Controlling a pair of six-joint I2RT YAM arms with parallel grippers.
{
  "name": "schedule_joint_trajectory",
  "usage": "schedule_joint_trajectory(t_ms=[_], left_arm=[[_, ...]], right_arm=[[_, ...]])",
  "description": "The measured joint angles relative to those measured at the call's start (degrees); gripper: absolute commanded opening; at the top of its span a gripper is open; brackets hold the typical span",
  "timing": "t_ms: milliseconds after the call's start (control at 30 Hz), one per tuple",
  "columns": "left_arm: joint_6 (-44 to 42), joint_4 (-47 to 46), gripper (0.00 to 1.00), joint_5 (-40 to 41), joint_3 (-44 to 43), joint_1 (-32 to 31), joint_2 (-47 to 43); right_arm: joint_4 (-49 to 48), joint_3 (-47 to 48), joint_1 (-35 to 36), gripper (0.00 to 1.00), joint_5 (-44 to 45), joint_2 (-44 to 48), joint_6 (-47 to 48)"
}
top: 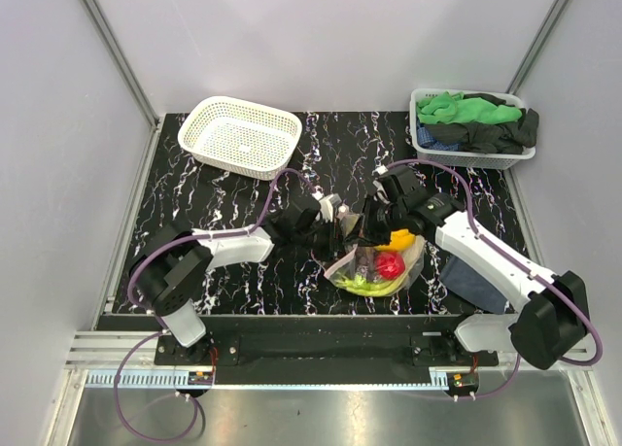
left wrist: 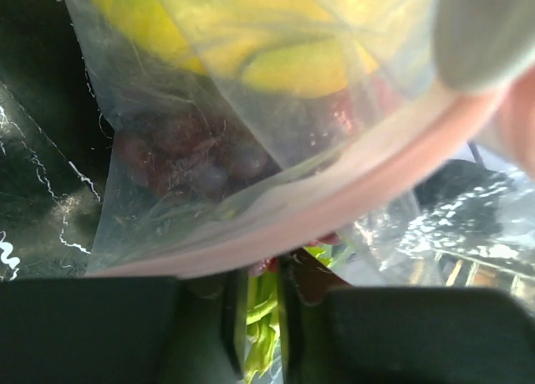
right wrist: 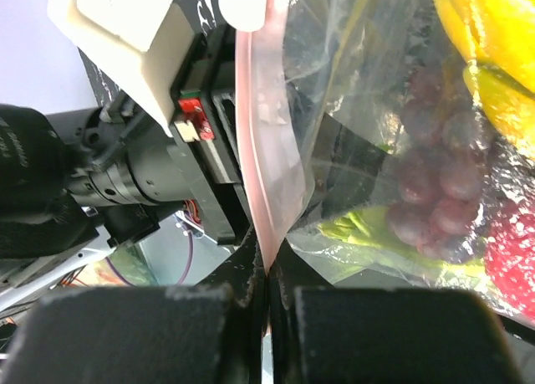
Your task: Open the zip-top bag and remove the fake food
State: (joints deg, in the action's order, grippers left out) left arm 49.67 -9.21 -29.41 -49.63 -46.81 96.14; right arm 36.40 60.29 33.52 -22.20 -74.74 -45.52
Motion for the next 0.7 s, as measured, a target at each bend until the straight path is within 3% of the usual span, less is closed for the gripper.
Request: schedule_joint_trajectory(t_ms=[200, 700], left_arm=[[-0.37, 1.53, 0.05, 1.16, -0.13, -0.13, -1.57], [-8.28, 24.63, 0.0, 5.57, -7.5, -0.61, -20.37]], right_arm=[[-0.24, -2.4, -0.02, 0.0, 0.22, 3.65, 0.13], [-0.66, -12.11, 0.09, 0.0, 2.21, 18.91, 2.86]])
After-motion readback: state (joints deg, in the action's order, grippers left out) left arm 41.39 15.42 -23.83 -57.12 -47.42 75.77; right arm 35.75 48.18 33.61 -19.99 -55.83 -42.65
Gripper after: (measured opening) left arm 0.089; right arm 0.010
